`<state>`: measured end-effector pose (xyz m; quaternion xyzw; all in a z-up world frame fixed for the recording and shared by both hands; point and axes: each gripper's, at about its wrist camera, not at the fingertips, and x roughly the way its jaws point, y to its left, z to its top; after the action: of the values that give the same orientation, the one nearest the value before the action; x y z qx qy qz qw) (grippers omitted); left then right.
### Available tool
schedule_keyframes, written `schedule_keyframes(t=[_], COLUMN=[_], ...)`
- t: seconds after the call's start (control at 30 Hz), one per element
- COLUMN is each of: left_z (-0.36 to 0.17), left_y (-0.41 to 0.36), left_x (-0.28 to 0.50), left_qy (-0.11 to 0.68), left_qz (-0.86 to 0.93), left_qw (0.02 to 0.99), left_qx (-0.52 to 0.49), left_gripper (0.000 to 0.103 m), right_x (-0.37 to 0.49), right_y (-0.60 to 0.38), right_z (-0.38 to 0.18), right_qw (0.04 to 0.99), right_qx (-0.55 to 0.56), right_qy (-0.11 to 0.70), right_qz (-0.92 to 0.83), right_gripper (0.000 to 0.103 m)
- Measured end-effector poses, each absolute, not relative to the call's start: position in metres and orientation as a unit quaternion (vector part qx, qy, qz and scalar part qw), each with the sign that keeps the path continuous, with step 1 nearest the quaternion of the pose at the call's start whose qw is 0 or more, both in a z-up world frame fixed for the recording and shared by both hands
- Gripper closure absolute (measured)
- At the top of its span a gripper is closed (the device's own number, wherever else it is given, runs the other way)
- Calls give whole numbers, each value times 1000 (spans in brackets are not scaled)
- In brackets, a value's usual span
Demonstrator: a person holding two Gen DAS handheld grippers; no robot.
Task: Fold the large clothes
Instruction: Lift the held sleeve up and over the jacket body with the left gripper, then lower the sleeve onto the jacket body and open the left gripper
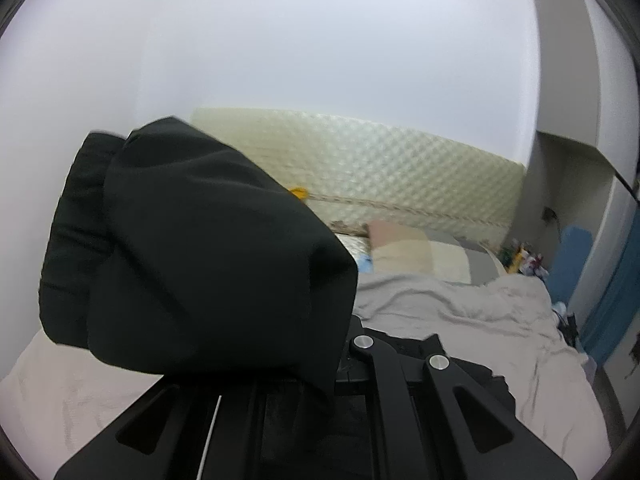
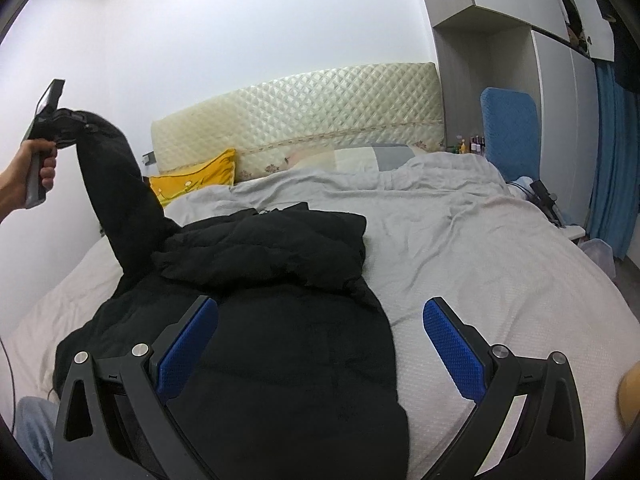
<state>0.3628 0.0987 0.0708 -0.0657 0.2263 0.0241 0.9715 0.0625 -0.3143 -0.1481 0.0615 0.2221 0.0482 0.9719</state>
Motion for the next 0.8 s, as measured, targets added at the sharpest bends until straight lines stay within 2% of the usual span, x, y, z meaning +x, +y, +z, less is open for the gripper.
schedule_keyframes(t=[0.33,0.8], left_z=[19,-105], left_y=[-11,-128], left_x=[377,413], left_qy=[255,315], left_qz=[-38,-101], left_qw=[965,944], left_qx=[-37,5], left_gripper=[96,94], right_x=[61,71], right_y=[-342,-360], right_z=[-150,-160], right_qw=[969,964], right_qx=[87,107], right_qy=[227,240], right_qz=[47,49], right_gripper=[0,0])
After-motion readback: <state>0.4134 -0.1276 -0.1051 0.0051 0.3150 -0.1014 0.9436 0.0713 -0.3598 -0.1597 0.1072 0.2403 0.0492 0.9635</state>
